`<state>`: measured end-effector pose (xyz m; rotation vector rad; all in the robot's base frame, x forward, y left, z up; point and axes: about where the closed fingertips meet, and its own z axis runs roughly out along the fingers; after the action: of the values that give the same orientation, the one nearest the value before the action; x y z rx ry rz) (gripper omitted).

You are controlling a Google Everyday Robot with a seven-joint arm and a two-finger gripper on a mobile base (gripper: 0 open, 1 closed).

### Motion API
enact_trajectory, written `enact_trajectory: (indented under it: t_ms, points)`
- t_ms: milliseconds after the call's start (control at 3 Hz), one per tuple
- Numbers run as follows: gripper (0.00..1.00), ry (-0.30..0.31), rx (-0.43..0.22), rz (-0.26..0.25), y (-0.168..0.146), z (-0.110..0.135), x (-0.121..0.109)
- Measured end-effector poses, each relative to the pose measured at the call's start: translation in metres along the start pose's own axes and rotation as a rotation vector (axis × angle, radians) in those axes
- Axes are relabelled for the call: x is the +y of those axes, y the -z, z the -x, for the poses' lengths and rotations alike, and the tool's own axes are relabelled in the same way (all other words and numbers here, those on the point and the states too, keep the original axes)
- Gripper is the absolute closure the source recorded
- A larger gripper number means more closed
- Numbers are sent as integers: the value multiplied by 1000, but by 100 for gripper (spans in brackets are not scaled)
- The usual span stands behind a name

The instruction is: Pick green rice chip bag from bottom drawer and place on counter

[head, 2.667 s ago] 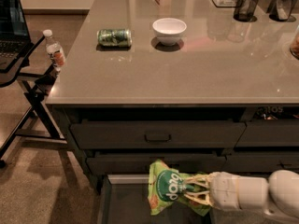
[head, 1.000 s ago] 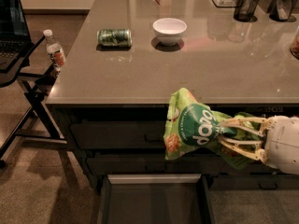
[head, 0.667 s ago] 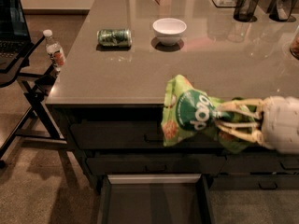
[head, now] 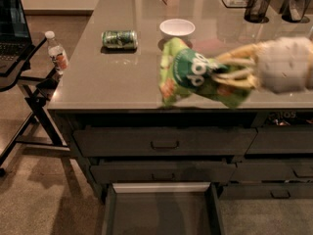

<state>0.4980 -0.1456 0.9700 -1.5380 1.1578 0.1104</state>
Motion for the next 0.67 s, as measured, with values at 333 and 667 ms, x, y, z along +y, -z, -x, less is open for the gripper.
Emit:
enact_trajectory:
  t_ms: [333,667]
  points:
    - [100,-62,-35,32,-45,-4,-22]
    - [100,-133,-33,27,-89,-19,-43]
